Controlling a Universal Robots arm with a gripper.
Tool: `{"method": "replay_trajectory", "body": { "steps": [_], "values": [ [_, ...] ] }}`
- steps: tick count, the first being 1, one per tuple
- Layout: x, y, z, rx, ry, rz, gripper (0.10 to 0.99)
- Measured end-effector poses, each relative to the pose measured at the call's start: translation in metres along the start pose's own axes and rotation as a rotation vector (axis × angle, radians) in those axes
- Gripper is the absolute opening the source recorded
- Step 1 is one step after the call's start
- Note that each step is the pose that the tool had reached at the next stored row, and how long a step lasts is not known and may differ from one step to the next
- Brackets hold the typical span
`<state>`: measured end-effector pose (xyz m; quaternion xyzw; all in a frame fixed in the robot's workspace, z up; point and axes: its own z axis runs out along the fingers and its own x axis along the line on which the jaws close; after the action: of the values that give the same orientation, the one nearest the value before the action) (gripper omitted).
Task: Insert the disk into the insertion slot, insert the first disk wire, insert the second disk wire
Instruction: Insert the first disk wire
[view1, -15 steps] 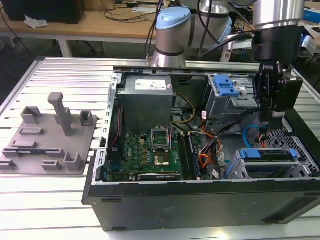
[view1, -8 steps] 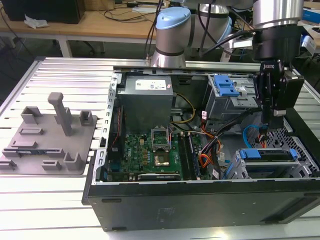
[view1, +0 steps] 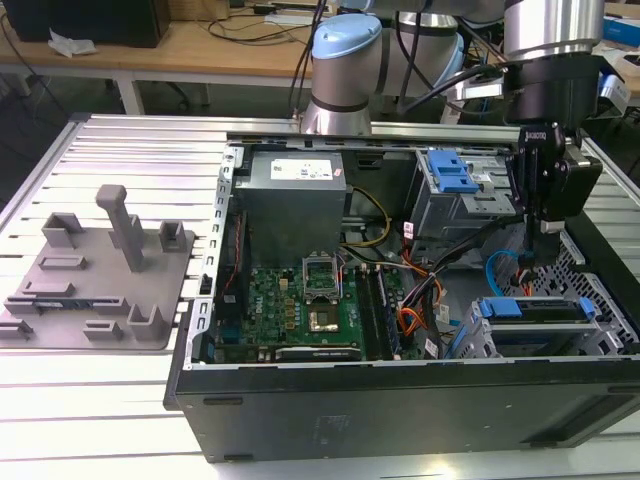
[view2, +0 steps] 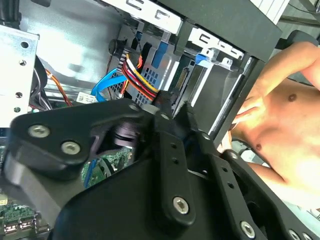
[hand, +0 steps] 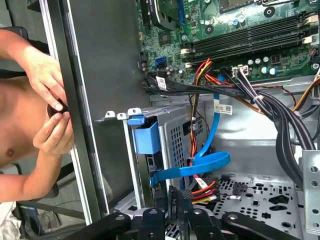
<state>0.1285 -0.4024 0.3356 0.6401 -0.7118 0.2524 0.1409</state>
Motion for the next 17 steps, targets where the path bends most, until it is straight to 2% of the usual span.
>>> {"method": "replay_trajectory", "body": {
  "steps": [10, 17],
  "values": [
    [-0.0045, -0.0004, 0.0013, 0.001, 0.0130, -0.001, 0.247],
    [-0.0064, -0.0001, 0.0018, 0.002, 0.0136, -0.001, 0.247]
  ]
}}
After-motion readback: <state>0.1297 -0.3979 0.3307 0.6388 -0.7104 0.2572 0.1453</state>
